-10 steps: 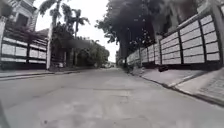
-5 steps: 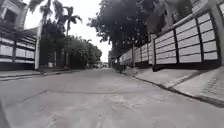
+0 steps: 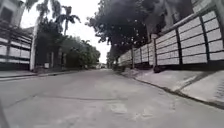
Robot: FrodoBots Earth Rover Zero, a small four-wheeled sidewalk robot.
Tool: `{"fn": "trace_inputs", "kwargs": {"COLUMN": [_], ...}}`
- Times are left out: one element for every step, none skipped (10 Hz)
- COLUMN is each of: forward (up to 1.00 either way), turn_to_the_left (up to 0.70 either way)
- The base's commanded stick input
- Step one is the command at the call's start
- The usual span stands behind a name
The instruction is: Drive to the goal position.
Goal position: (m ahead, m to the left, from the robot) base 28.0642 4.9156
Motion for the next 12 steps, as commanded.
{"fn": "trace_inputs", "kwargs": {"forward": [0.7, 0.7, 0.7, 0.7, 0.7, 0.7, 0.7, 0.7, 0.7, 0.7, 0.7, 0.7], "turn_to_the_left": [-0.05, -0.32, -0.35, -0.1, -0.01, 0.0, 0.0, 0.0, 0.0, 0.0, 0.0, 0.0]}}
